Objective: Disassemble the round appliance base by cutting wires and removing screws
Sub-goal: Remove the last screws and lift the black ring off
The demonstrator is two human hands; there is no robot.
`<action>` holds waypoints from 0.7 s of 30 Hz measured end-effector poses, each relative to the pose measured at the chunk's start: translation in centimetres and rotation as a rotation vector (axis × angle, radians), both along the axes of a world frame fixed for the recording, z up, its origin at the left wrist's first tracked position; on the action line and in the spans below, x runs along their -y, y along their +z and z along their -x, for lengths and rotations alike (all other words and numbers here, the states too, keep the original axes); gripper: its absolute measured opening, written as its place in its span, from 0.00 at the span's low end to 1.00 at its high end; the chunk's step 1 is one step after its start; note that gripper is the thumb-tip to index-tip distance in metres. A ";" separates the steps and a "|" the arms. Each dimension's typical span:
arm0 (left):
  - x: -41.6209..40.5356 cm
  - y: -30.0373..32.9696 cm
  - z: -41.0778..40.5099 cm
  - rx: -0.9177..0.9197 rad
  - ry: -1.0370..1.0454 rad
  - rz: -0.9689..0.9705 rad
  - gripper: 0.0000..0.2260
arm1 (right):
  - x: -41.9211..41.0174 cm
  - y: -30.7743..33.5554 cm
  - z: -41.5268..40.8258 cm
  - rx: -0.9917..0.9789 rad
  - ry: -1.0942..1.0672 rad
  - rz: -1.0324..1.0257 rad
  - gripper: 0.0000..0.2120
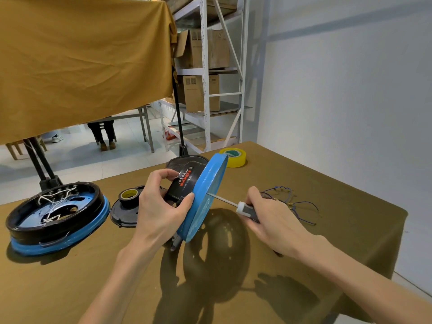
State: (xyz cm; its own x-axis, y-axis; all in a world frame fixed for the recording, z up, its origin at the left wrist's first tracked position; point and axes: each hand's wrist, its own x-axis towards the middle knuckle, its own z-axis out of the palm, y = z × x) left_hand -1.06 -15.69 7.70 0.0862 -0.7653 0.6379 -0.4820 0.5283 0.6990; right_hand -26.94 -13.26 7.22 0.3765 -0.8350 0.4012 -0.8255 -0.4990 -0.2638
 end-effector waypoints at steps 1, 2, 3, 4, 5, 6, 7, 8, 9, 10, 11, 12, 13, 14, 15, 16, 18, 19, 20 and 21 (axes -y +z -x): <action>0.0 0.0 -0.1 0.001 0.003 0.001 0.25 | 0.1 0.0 0.0 0.052 -0.002 -0.020 0.13; -0.1 0.0 -0.1 -0.002 0.006 0.001 0.25 | 0.1 0.0 0.0 0.096 -0.005 -0.044 0.13; 0.0 0.1 -0.1 -0.009 0.006 0.001 0.25 | 0.3 0.1 0.1 0.114 -0.011 -0.087 0.13; 0.0 0.2 -0.1 -0.014 0.005 -0.001 0.25 | 0.4 0.2 0.2 0.100 -0.011 -0.141 0.13; 0.0 0.2 0.0 -0.014 0.004 -0.003 0.25 | 0.4 0.2 0.3 0.052 -0.005 -0.189 0.11; 0.0 0.2 0.0 -0.010 0.007 -0.004 0.25 | 0.4 0.2 0.4 -0.007 0.001 -0.200 0.10; 0.0 0.1 0.1 -0.005 0.009 -0.002 0.25 | 0.3 0.1 0.4 -0.051 -0.002 -0.174 0.09; 0.0 0.1 0.1 -0.003 0.009 0.003 0.25 | 0.2 0.3 0.4 -0.077 -0.018 -0.109 0.08; -0.1 0.0 0.2 -0.003 0.010 0.008 0.25 | 0.0 0.5 0.4 -0.087 -0.034 -0.021 0.08; -0.1 0.0 0.2 -0.002 0.012 0.012 0.25 | -0.2 0.7 0.3 -0.061 -0.046 0.050 0.08; -0.1 0.0 0.2 0.004 0.013 0.014 0.25 | -0.4 0.9 0.2 -0.013 -0.052 0.084 0.10; -0.1 0.0 0.3 0.012 0.014 0.014 0.25 | -0.6 1.0 0.0 0.030 -0.059 0.081 0.11; 0.0 0.0 0.4 0.018 0.017 0.014 0.25 | -0.6 1.0 -0.1 0.047 -0.067 0.053 0.12; 0.0 0.0 0.5 0.020 0.020 0.014 0.25 | -0.7 1.0 -0.2 0.048 -0.069 0.020 0.12; 0.1 0.0 0.6 0.016 0.023 0.013 0.25 | -0.8 0.8 -0.1 0.049 -0.064 -0.015 0.12; 0.2 0.1 0.6 0.004 0.025 0.011 0.25 | -0.7 0.8 -0.1 0.053 -0.054 -0.053 0.11; 0.4 0.2 0.5 -0.026 0.029 0.006 0.25 | -0.7 0.8 0.0 0.038 -0.030 -0.120 0.09; 0.5 0.2 0.4 -0.030 0.031 0.003 0.25 | -0.7 0.8 0.1 0.015 -0.018 -0.113 0.10; 0.5 0.2 0.4 -0.026 0.033 0.002 0.25 | -0.7 0.9 0.1 -0.011 -0.017 -0.077 0.09; 0.6 0.1 0.4 -0.020 0.037 0.002 0.25 | -0.6 1.1 0.1 -0.044 -0.024 -0.022 0.07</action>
